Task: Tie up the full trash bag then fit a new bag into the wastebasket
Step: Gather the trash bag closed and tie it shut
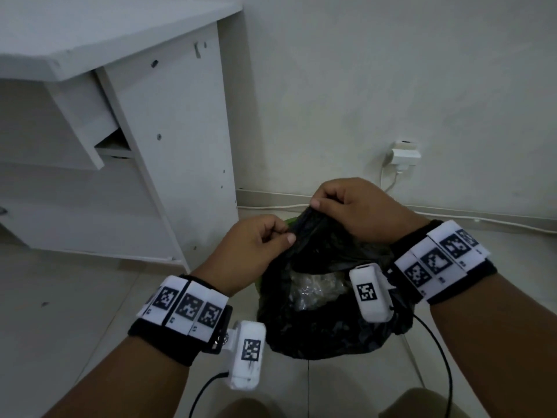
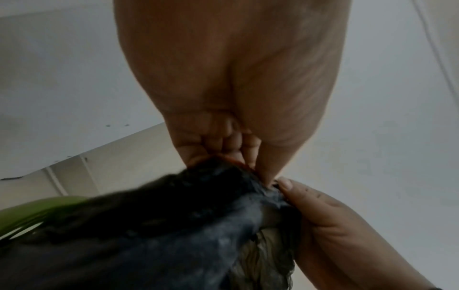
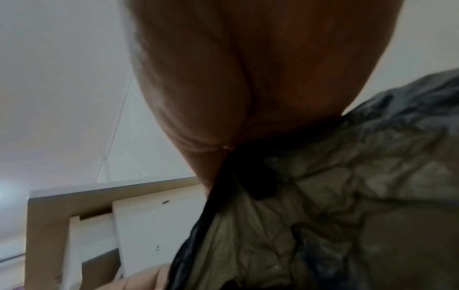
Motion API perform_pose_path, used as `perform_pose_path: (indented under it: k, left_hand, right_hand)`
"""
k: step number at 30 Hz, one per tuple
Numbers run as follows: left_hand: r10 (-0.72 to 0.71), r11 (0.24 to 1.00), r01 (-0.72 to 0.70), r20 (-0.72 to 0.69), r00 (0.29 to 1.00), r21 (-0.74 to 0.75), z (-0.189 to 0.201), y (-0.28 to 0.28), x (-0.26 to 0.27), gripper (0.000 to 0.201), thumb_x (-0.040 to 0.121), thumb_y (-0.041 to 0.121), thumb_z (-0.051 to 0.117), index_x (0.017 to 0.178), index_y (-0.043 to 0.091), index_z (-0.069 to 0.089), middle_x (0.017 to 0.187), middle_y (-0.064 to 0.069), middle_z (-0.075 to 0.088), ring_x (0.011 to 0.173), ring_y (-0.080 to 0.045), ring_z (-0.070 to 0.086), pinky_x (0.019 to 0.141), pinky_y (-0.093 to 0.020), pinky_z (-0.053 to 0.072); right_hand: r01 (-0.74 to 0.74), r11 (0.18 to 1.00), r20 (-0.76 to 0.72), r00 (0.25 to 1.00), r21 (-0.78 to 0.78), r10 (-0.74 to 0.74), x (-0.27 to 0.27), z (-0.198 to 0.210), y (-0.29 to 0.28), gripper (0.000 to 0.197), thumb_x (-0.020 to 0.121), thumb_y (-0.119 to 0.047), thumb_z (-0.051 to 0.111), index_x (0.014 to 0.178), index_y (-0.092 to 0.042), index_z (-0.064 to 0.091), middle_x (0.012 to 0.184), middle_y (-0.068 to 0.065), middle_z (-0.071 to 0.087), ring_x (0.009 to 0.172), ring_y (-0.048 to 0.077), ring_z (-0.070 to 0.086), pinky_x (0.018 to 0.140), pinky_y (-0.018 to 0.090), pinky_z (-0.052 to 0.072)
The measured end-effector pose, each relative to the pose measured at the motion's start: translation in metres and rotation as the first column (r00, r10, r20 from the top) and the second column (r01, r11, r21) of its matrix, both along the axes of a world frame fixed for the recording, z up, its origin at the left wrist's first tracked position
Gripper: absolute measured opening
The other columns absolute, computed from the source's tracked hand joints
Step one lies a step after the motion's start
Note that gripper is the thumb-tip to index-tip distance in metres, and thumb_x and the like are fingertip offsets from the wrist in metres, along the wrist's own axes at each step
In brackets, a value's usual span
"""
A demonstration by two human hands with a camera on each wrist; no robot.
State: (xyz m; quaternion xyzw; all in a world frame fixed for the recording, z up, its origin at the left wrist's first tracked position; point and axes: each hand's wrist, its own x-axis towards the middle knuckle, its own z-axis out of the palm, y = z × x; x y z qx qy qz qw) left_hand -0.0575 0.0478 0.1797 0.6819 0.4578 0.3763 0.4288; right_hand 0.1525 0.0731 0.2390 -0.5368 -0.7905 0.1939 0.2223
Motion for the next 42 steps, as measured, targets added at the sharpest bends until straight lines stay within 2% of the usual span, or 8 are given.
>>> perform_pose_path:
  k: [6, 13, 17, 25, 29, 34, 37, 42]
  left_hand:
    - [-0.031, 0.993, 0.037, 0.06, 0.998, -0.113, -0.01, -0.006, 0.005, 0.011, 0.093, 0.017, 0.066, 0.093, 0.007, 0.072, 0.088, -0.017, 0.075, 0.084, -0.031, 0.073, 0.08, -0.042, 0.057]
    - [0.336, 0.936, -0.293, 0.245, 0.909, -0.195, 0.006, 0.012, 0.012, 0.006, 0.081, 0.015, 0.075, 0.076, 0.011, 0.076, 0.075, -0.01, 0.076, 0.072, -0.025, 0.074, 0.069, -0.036, 0.06]
    - [0.465, 0.877, -0.356, 0.383, 0.798, -0.322, 0.027, 0.02, 0.021, 0.012, 0.085, 0.01, 0.074, 0.074, 0.01, 0.07, 0.069, -0.006, 0.071, 0.054, -0.013, 0.063, 0.045, -0.02, 0.047]
    - [0.499, 0.866, -0.385, 0.5, 0.707, -0.319, 0.033, 0.026, 0.014, 0.006, 0.089, 0.016, 0.072, 0.087, 0.01, 0.072, 0.081, -0.006, 0.072, 0.061, -0.014, 0.063, 0.052, -0.022, 0.054]
    - [0.434, 0.9, -0.385, 0.482, 0.761, -0.203, 0.028, 0.02, 0.015, 0.023, 0.094, 0.022, 0.066, 0.114, 0.012, 0.059, 0.086, -0.006, 0.074, 0.065, -0.019, 0.069, 0.058, -0.029, 0.056]
    - [0.237, 0.97, -0.203, 0.35, 0.906, -0.132, 0.023, -0.001, 0.033, 0.023, 0.097, 0.02, 0.061, 0.119, 0.015, 0.057, 0.099, -0.006, 0.074, 0.076, -0.016, 0.071, 0.066, -0.037, 0.057]
    - [0.234, 0.95, -0.27, 0.214, 0.948, 0.159, 0.014, 0.0, 0.036, 0.035, 0.092, 0.02, 0.065, 0.125, 0.026, 0.055, 0.105, 0.001, 0.064, 0.098, -0.013, 0.064, 0.088, -0.038, 0.055]
    - [0.261, 0.765, 0.018, -0.336, 0.905, 0.644, 0.015, 0.018, 0.025, 0.024, 0.089, 0.032, 0.06, 0.11, 0.03, 0.071, 0.13, 0.002, 0.056, 0.125, -0.024, 0.046, 0.105, -0.043, 0.036]
  right_hand:
    - [0.222, 0.927, -0.025, 0.974, 0.303, -0.225, -0.002, -0.014, 0.012, 0.018, 0.096, -0.038, 0.051, 0.083, -0.035, 0.062, 0.088, -0.016, 0.067, 0.094, 0.014, 0.064, 0.098, 0.051, 0.04]
    - [0.345, 0.782, -0.106, 0.934, 0.519, -0.341, -0.038, -0.042, -0.026, 0.029, 0.083, -0.052, 0.061, 0.093, -0.025, 0.067, 0.101, -0.002, 0.059, 0.101, 0.022, 0.055, 0.088, 0.041, 0.037]
    - [0.288, 0.893, -0.231, 0.949, 0.346, -0.217, -0.06, -0.078, -0.061, 0.034, 0.078, -0.048, 0.071, 0.091, -0.018, 0.06, 0.086, -0.006, 0.055, 0.083, 0.013, 0.052, 0.08, 0.042, 0.046]
    - [0.287, 0.955, -0.33, 0.911, 0.079, -0.246, -0.044, -0.107, -0.074, 0.027, 0.098, -0.028, 0.057, 0.074, -0.017, 0.053, 0.066, -0.004, 0.054, 0.065, 0.012, 0.054, 0.062, 0.03, 0.045]
    - [0.232, 0.959, -0.541, 0.792, -0.163, -0.283, -0.018, -0.082, -0.061, 0.02, 0.103, -0.024, 0.049, 0.104, -0.012, 0.065, 0.097, 0.0, 0.071, 0.091, 0.007, 0.065, 0.085, 0.026, 0.051]
    - [0.148, 0.964, -0.723, 0.638, -0.221, -0.264, -0.014, -0.06, -0.054, 0.018, 0.099, -0.021, 0.051, 0.111, -0.012, 0.062, 0.109, 0.002, 0.069, 0.104, 0.015, 0.065, 0.095, 0.034, 0.049]
    - [0.127, 0.991, -0.495, 0.859, -0.046, -0.133, -0.015, -0.055, -0.058, 0.036, 0.09, -0.024, 0.069, 0.121, -0.017, 0.051, 0.108, -0.012, 0.064, 0.099, -0.008, 0.06, 0.086, 0.012, 0.046]
    - [0.111, 0.98, -0.283, 0.957, 0.163, -0.062, -0.009, -0.053, -0.059, 0.032, 0.091, -0.005, 0.058, 0.121, -0.012, 0.054, 0.113, 0.002, 0.061, 0.101, 0.01, 0.057, 0.086, 0.01, 0.041]
